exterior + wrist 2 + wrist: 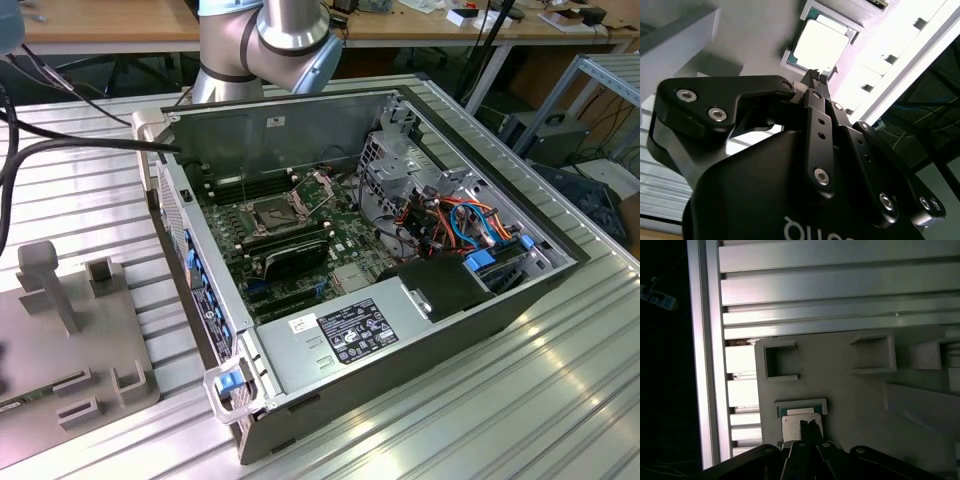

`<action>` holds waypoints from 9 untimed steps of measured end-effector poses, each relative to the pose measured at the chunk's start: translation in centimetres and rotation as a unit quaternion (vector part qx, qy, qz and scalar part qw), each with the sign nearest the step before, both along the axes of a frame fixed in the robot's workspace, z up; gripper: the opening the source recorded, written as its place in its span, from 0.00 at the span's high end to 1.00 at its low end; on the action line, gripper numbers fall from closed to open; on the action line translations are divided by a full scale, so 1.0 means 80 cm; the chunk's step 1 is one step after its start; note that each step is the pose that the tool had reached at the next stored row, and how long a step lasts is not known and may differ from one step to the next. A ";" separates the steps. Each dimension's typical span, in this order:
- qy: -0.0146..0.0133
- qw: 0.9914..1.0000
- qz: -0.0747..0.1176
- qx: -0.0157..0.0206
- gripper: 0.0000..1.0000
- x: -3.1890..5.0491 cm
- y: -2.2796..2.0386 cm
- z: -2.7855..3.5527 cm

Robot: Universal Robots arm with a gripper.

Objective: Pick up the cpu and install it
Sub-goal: 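Reach for the cpu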

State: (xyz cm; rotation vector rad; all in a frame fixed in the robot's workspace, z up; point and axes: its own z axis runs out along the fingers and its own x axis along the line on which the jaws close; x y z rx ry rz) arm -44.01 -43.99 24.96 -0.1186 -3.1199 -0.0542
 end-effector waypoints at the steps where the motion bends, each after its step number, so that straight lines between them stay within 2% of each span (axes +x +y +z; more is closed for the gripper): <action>1: 0.001 1.000 0.000 -0.001 0.89 0.000 -0.0017 -0.0006; 5: 0.003 1.000 0.000 -0.005 0.89 0.000 -0.0048 -0.0034; 9: 0.003 1.000 0.000 -0.006 0.89 0.000 -0.0049 -0.0061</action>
